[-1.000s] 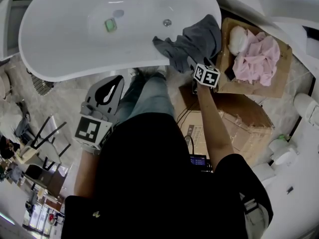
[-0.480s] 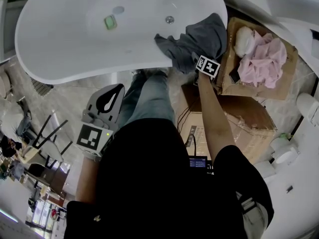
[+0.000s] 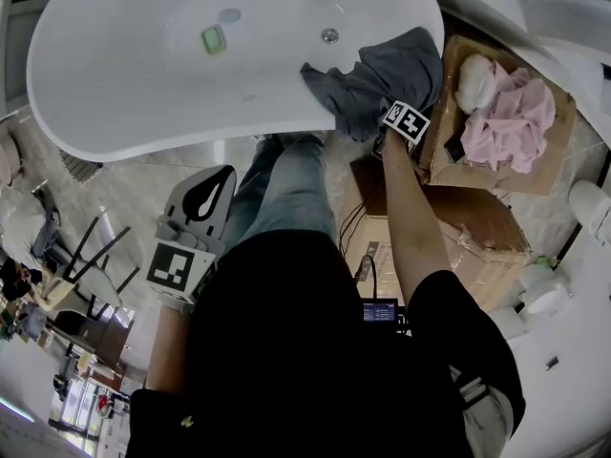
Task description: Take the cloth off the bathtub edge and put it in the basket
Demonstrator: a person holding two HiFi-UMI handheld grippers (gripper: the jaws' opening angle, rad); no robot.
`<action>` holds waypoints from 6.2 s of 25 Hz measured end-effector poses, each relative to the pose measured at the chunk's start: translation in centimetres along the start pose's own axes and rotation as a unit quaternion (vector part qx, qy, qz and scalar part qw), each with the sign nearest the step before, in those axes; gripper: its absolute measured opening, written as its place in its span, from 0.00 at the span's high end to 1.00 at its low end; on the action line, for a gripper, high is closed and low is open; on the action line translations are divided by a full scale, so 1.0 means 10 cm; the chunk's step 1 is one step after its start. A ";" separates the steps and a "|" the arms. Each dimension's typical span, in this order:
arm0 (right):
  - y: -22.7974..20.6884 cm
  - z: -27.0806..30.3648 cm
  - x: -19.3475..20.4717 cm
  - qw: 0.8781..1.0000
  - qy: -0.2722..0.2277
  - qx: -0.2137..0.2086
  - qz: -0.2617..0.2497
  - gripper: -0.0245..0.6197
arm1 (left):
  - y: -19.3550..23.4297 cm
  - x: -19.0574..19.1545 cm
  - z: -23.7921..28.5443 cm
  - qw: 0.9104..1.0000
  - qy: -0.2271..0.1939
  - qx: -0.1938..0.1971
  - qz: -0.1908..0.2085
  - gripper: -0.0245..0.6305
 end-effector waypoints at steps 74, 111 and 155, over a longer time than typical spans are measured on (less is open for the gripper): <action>4.72 -5.03 -0.06 0.755 -0.144 -0.492 -0.409 0.81 | 0.63 0.49 -3.80 0.891 -0.279 -0.344 -0.098 0.94; 9.89 -6.74 4.33 0.582 -0.036 -0.626 -0.518 0.81 | 3.09 2.83 -7.85 0.789 -0.335 -0.481 -0.183 0.94; 12.48 -2.70 6.10 0.519 0.098 -0.426 -0.734 0.80 | 5.10 3.80 -7.84 0.689 -0.242 -0.573 -0.372 0.94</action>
Point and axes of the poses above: the fingertips, and each gripper's own axes: z forward along the fingers, y to its left, x out of its underside, the point moved 1 cm from there along -z, backward along the fingers, and after that the axes turned 7 degrees about -y, right-handed, at the moved point
